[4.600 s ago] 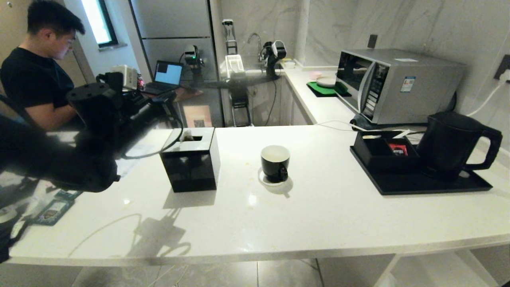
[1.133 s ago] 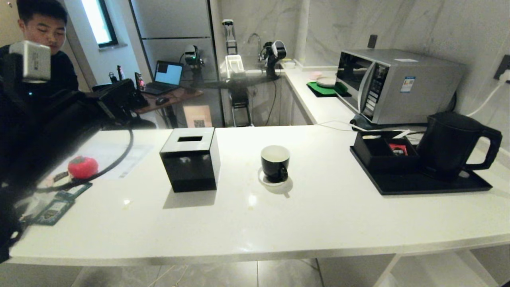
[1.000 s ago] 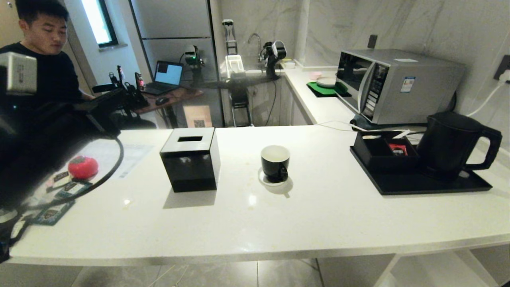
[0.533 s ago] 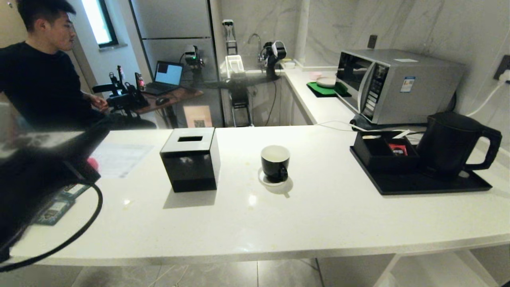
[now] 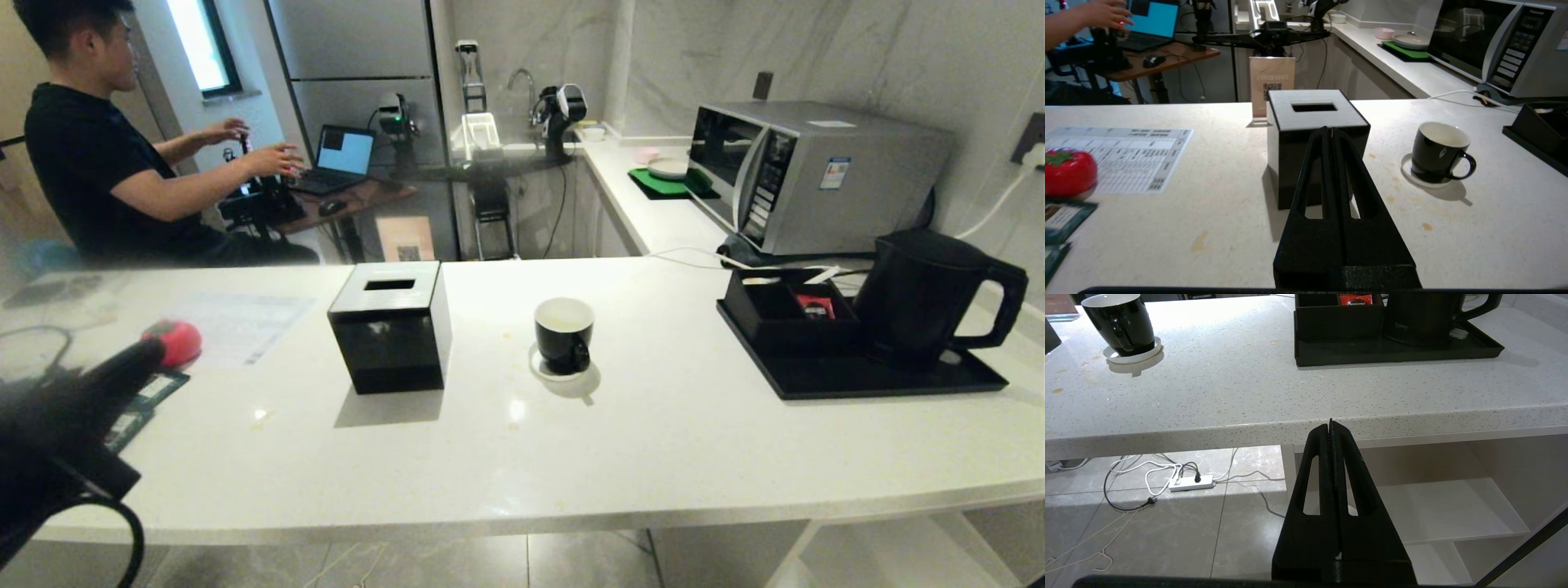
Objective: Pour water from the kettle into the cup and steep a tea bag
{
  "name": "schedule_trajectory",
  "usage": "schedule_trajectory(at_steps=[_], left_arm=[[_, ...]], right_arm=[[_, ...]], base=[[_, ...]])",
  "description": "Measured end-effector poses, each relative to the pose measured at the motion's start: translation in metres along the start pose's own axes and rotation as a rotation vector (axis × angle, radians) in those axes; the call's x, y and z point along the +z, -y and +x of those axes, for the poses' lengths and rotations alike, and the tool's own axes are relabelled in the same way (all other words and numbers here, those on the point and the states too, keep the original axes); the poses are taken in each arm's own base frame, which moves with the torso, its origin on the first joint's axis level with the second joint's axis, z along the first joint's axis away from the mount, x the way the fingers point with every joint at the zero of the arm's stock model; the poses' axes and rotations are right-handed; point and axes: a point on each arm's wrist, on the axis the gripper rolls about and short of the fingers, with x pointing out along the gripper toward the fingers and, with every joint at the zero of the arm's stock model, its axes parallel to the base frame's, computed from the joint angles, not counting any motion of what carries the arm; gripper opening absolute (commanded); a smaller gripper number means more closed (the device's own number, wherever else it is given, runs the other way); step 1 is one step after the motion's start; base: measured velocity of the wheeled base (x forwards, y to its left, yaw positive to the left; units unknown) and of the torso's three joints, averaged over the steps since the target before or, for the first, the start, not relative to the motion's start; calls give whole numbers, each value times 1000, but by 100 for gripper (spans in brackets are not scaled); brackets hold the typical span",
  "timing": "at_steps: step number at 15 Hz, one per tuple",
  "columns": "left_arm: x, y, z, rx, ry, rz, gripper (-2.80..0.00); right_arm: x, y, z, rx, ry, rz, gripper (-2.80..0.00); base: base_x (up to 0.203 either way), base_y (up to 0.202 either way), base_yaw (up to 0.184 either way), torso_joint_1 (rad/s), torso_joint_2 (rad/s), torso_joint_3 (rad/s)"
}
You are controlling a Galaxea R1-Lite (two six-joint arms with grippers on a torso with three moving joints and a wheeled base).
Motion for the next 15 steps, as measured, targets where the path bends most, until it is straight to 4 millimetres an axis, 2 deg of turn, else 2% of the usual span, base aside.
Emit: schedule_trajectory(at_steps=[4,7,12,15], left_arm=[[0,2,-48,22,5,9,-280],[-17,1,-78,64,-45,13,-280],[-45,0,-105,146,-54,25,-280],[-55,-1,-112,175,-98,33,-280]], right_arm=[[0,0,0,0,0,0,-280],[0,0,0,0,0,0,-280],[0,0,0,0,0,0,-280],[0,0,0,0,0,0,-280]], base=[[0,0,0,0,0,0],[0,0,0,0,0,0],[0,0,0,0,0,0],[0,0,0,0,0,0]])
